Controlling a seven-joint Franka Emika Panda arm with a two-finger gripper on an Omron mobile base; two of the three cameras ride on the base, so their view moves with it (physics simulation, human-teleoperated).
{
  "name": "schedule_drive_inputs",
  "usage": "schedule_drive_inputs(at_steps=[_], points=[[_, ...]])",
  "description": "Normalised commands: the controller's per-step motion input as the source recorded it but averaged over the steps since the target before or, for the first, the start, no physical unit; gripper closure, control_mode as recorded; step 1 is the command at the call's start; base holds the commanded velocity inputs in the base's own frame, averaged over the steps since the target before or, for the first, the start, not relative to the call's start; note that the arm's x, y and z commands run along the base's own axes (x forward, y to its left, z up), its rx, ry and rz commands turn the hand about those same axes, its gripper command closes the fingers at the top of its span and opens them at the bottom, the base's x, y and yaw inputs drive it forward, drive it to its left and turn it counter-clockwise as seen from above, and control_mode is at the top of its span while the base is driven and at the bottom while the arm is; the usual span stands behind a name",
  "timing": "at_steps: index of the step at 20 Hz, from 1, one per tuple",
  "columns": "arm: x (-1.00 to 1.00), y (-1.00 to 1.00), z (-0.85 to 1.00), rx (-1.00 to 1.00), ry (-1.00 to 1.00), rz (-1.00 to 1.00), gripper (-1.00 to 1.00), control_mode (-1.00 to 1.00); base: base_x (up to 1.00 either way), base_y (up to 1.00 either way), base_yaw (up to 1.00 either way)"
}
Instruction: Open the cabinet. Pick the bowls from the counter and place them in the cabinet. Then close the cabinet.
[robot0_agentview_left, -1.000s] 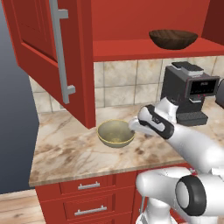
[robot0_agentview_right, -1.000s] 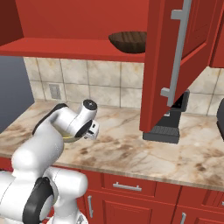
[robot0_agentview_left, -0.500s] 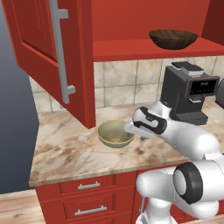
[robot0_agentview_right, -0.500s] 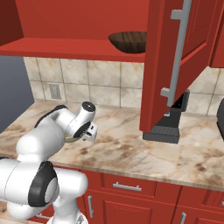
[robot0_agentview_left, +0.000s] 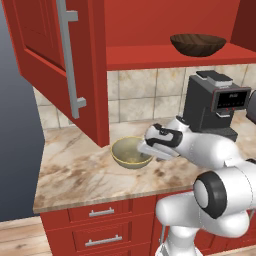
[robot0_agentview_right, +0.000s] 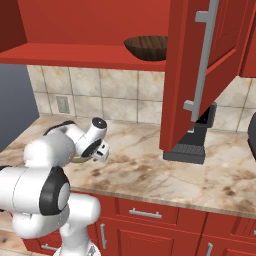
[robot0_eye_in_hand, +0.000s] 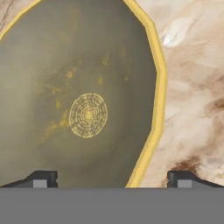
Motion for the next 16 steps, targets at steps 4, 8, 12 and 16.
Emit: schedule_drive_inputs(at_steps=[4,8,12,16], points=[[0.11,0.00,-0.25,0.00,0.00,0.00,-1.00,-1.00,0.00,0.00,0.00],[0.05,0.01,-0.25,0.00,0.00,0.00,1.00,-1.00,0.00,0.00,0.00],[0.00,0.06,-0.22,0.00,0.00,0.00,1.00,-1.00,0.00,0.00,0.00],[0.00,0.08,-0.26,0.00,0.03,0.00,1.00,-1.00,0.00,0.00,0.00]])
